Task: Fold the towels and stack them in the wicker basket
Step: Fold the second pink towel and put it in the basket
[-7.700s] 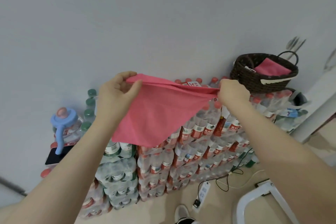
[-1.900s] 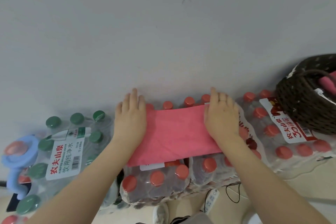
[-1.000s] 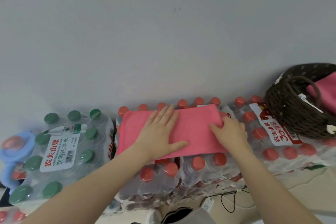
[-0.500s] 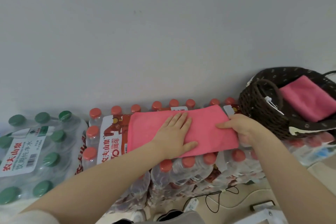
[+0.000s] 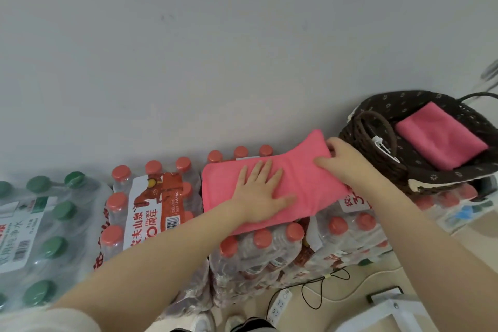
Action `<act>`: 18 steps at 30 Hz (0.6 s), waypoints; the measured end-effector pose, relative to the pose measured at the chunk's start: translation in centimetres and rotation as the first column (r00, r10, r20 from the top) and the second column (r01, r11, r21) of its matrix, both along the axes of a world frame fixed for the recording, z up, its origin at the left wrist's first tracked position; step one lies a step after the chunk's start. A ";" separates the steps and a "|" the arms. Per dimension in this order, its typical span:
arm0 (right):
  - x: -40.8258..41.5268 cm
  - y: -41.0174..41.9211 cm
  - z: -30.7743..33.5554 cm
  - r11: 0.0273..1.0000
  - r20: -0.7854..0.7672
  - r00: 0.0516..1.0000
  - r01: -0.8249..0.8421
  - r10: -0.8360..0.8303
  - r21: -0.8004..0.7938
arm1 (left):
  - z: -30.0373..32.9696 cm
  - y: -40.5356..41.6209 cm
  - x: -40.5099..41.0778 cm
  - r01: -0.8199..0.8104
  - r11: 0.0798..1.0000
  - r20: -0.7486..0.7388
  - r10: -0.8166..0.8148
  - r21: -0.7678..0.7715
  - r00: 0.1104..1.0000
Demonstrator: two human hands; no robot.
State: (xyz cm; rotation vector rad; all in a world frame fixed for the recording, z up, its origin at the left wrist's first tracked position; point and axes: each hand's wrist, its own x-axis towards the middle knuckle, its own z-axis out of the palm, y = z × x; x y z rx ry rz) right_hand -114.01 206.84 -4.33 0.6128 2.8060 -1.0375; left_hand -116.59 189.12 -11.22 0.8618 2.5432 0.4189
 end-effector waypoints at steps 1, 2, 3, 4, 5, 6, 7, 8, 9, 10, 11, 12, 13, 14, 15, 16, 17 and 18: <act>-0.1 -1.2 0.8 0.998 -0.039 0.998 -0.052 0.054 0.039 | 0.6 -0.5 -0.5 -0.048 0.988 0.109 0.032 0.144 0.994; -0.2 -2.6 1.5 0.992 -0.056 0.992 -0.110 0.114 0.070 | 1.1 -1.1 -1.0 -0.132 0.940 0.219 0.063 0.315 0.974; -0.4 -4.2 2.1 0.980 -0.054 0.982 -0.172 0.178 0.101 | 1.6 -2.0 -1.5 -0.233 0.858 0.300 0.097 0.459 0.949; -0.6 -5.8 2.2 0.965 -0.030 0.971 -0.230 0.235 0.125 | 2.0 -2.9 -1.8 -0.329 0.763 0.351 0.143 0.556 0.926; -0.7 -7.3 2.1 0.946 0.002 0.959 -0.281 0.284 0.160 | 2.3 -4.0 -2.2 -0.414 0.668 0.411 0.174 0.618 0.895; -0.9 -8.6 1.6 0.926 0.031 0.948 -0.316 0.317 0.205 | 2.5 -4.9 -2.4 -0.495 0.583 0.501 0.167 0.645 0.849; -1.1 -9.7 0.9 0.907 0.055 0.942 -0.334 0.331 0.256 | 2.7 -5.5 -2.5 -0.575 0.519 0.603 0.136 0.633 0.786; -1.2 -10.5 -0.1 0.891 0.083 0.941 -0.339 0.329 0.303 | 2.8 -5.8 -2.5 -0.637 0.490 0.684 0.107 0.595 0.722; -1.3 -11.0 -0.9 0.877 0.114 0.940 -0.341 0.322 0.337 | 2.9 -5.9 -2.4 -0.670 0.494 0.727 0.105 0.554 0.679; -1.3 -11.4 -1.6 0.865 0.142 0.938 -0.348 0.317 0.363 | 2.8 -6.0 -2.3 -0.679 0.512 0.738 0.122 0.526 0.664; -1.1 -11.6 -2.1 0.852 0.160 0.934 -0.357 0.319 0.383 | 2.4 -5.9 -2.3 -0.676 0.523 0.725 0.149 0.519 0.672; -0.9 -11.6 -2.6 0.839 0.167 0.929 -0.370 0.331 0.398 | 2.0 -5.9 -2.2 -0.666 0.521 0.702 0.166 0.534 0.693; -0.6 -11.6 -2.9 0.828 0.169 0.922 -0.386 0.347 0.406 | 1.5 -5.9 -2.1 -0.639 0.530 0.663 0.178 0.557 0.727; -0.2 -11.4 -3.2 0.821 0.164 0.915 -0.403 0.369 0.404 | 1.2 -5.9 -2.1 -0.592 0.562 0.613 0.181 0.577 0.769; 0.1 -11.2 -3.5 0.819 0.154 0.907 -0.420 0.391 0.391 | 1.1 -5.9 -2.1 -0.534 0.617 0.551 0.189 0.578 0.813; 0.4 -11.1 -3.8 0.822 0.138 0.899 -0.435 0.414 0.367 | 1.0 -5.8 -2.2 -0.480 0.674 0.491 0.195 0.562 0.849; 0.8 -10.9 -4.0 0.828 0.118 0.893 -0.447 0.434 0.338 | 1.1 -5.7 -2.3 -0.430 0.727 0.436 0.199 0.535 0.878; 1.0 -10.7 -4.0 0.839 0.085 0.889 -0.454 0.451 0.301 | 1.1 -5.6 -2.3 -0.384 0.769 0.382 0.197 0.511 0.903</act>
